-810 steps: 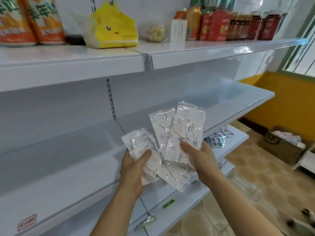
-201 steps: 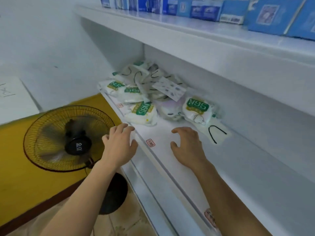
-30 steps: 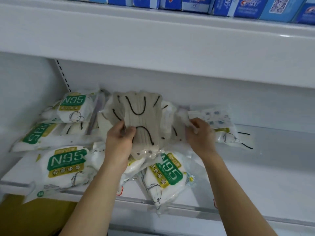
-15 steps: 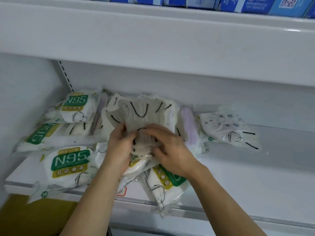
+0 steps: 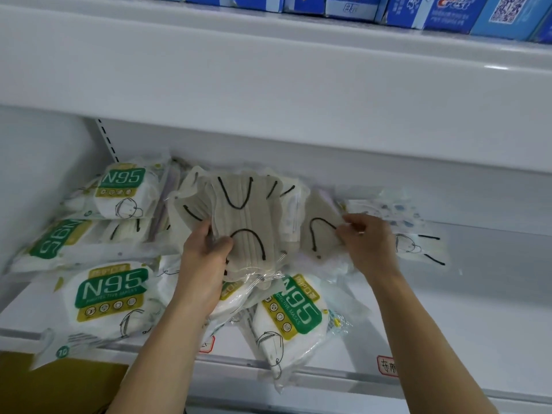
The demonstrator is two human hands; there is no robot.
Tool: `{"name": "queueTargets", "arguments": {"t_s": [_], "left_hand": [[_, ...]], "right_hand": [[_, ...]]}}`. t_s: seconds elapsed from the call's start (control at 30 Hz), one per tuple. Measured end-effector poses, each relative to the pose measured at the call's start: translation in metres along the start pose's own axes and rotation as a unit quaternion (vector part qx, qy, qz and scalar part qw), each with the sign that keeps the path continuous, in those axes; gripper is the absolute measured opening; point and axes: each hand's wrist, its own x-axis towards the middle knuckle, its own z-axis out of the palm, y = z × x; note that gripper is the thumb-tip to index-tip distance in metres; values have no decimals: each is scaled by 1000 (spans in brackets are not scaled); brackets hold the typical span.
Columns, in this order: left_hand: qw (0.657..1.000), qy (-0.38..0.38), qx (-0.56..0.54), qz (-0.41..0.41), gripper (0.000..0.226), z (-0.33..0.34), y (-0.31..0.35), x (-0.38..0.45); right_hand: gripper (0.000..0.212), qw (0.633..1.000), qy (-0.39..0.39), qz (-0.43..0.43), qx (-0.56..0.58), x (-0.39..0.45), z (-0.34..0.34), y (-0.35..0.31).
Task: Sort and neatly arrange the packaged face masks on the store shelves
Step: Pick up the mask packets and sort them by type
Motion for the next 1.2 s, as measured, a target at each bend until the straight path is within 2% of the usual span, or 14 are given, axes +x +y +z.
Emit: {"name": "queueTargets", "arguments": {"t_s": [0.2,0.37,0.47,0.57,0.63,0.77,0.87,0.93,1.03,1.1,1.2], "left_hand": [[1000,-4,-10,-4,43,0,2,1],[999,4,-28,20,43,8,20,-3],[996,-37,-74,31,44,25,40,-19],[996,-69,-30,40,45,50,40,-43],[996,-83,13,34,44,86,26,-66],[992,-122,-12,13,37,196,-17,-139],[990,-134,-30,20,12,275,-43,-198],[987,-152,-30,35,18,321,-56,-236],[977,-210,-19,33,9,389,-80,-286],[973,-228,-5,30,22,433,-99,-314],[961,-275,-14,13,29,496,-117,-357]], "right_hand": [[15,991,73,46,104,3,-28,26],[13,943,144,69,293,-6,-53,23],[15,935,169,65,306,-19,-67,21],[19,932,181,32,312,-41,-86,23],[18,930,178,15,321,-55,-105,29],[16,937,204,10,284,-78,-157,68],[14,948,246,6,201,-94,-214,116],[12,950,269,10,157,-108,-259,151],[10,945,290,32,150,-135,-326,202],[10,935,317,46,153,-154,-366,237],[9,930,323,81,155,-178,-429,282]]}}
